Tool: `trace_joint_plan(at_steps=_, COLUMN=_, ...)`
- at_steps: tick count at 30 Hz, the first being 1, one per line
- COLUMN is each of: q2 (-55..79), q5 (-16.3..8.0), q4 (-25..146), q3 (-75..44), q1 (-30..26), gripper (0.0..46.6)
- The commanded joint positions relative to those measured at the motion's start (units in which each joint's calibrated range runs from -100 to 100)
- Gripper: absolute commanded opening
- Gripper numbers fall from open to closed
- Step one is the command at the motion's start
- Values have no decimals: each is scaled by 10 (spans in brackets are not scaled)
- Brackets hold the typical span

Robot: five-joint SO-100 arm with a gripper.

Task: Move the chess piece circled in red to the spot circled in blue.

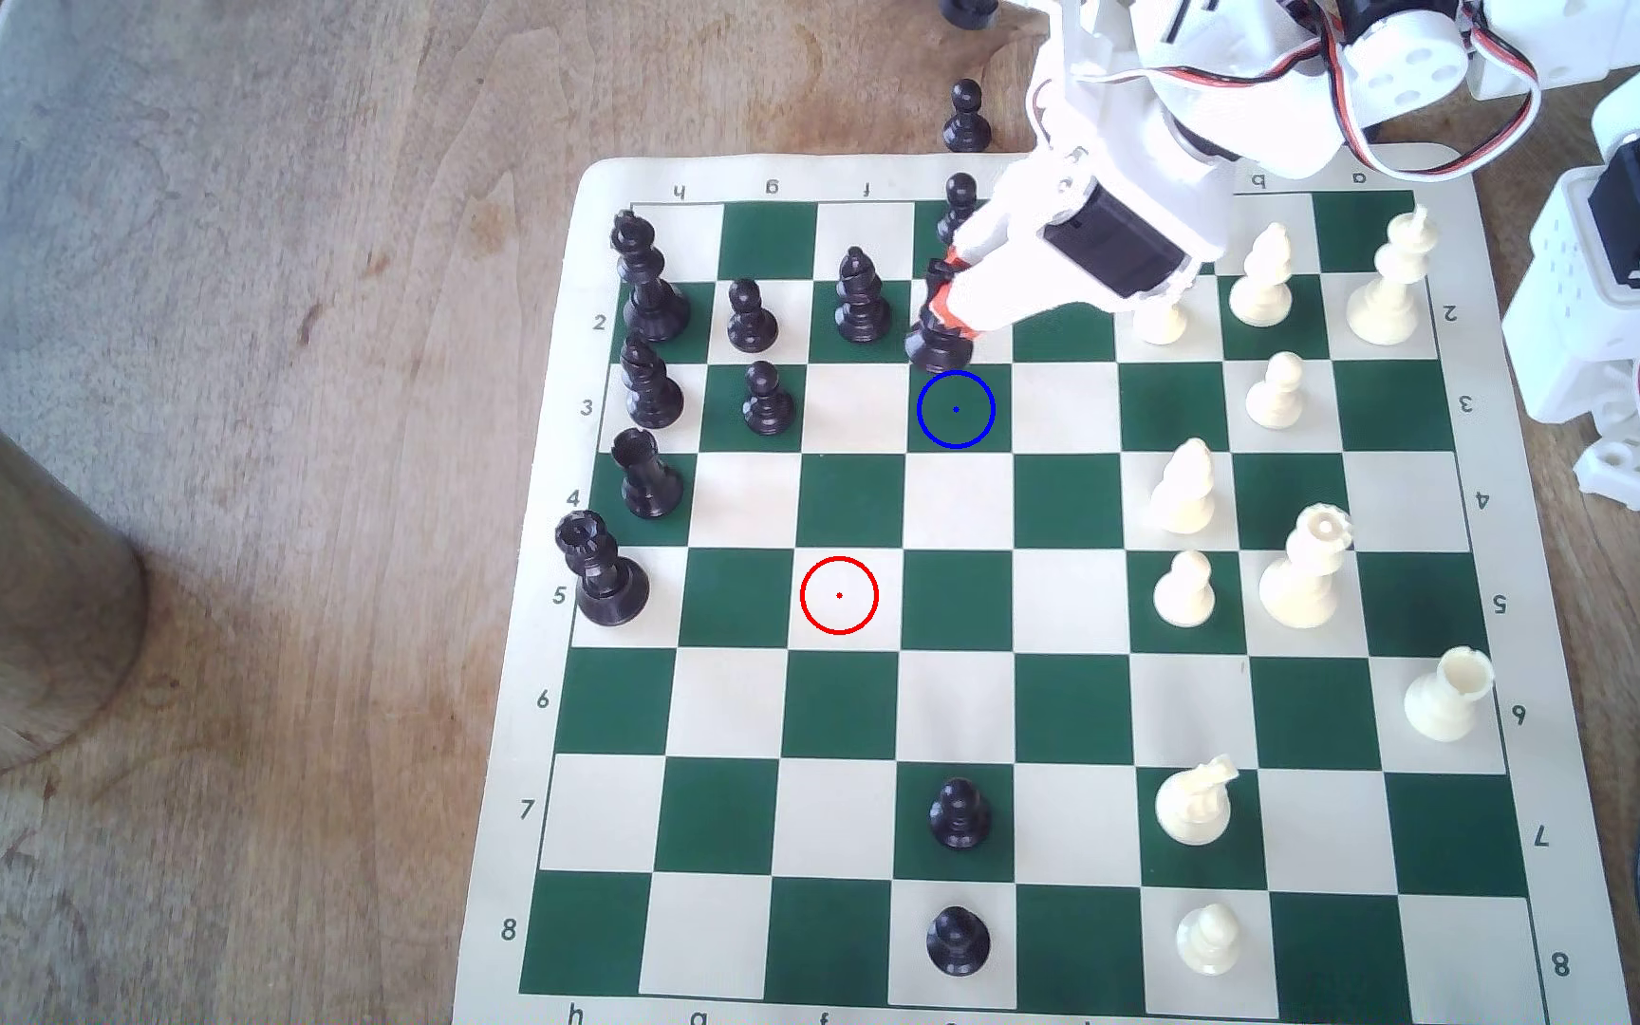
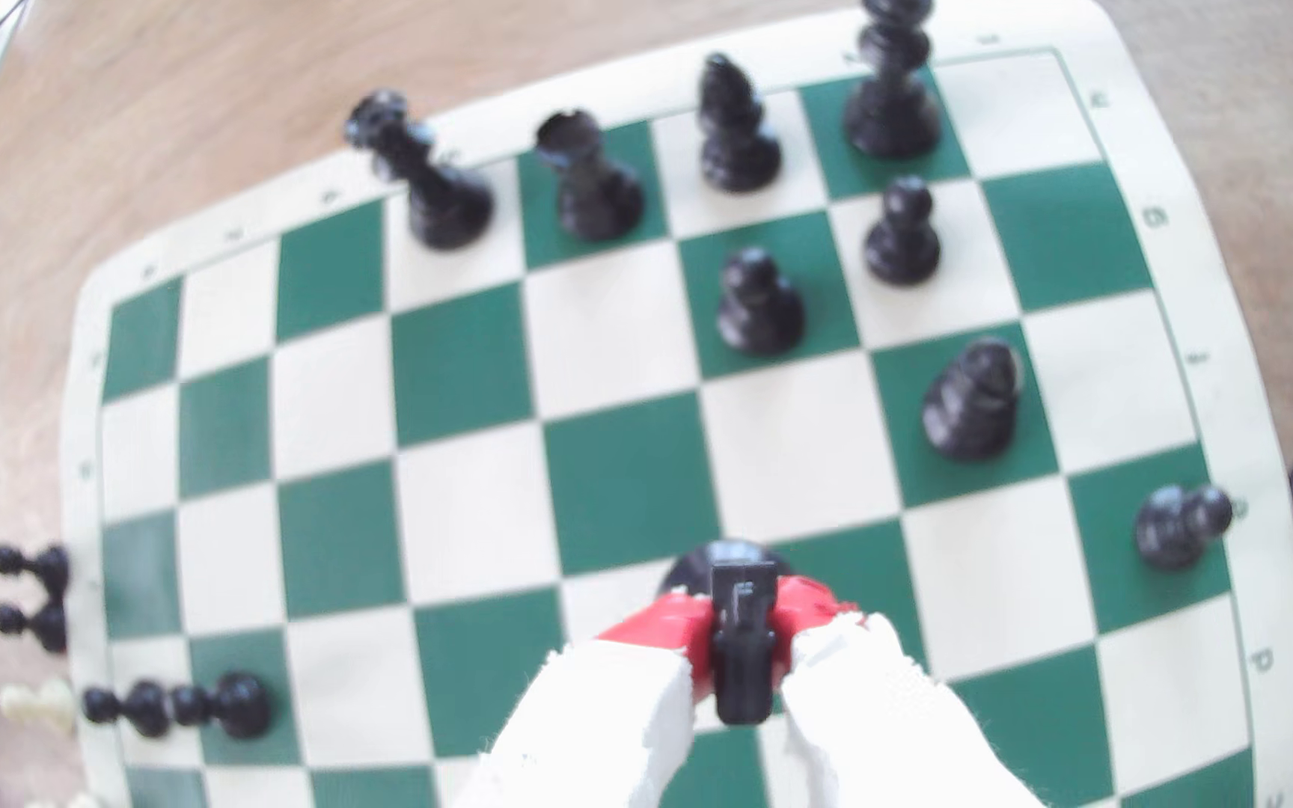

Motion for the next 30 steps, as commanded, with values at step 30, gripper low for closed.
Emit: trace_joint_plan(at_steps=30, q2=130, q5=5, q4=-180, q3=75, q1=33, gripper=21)
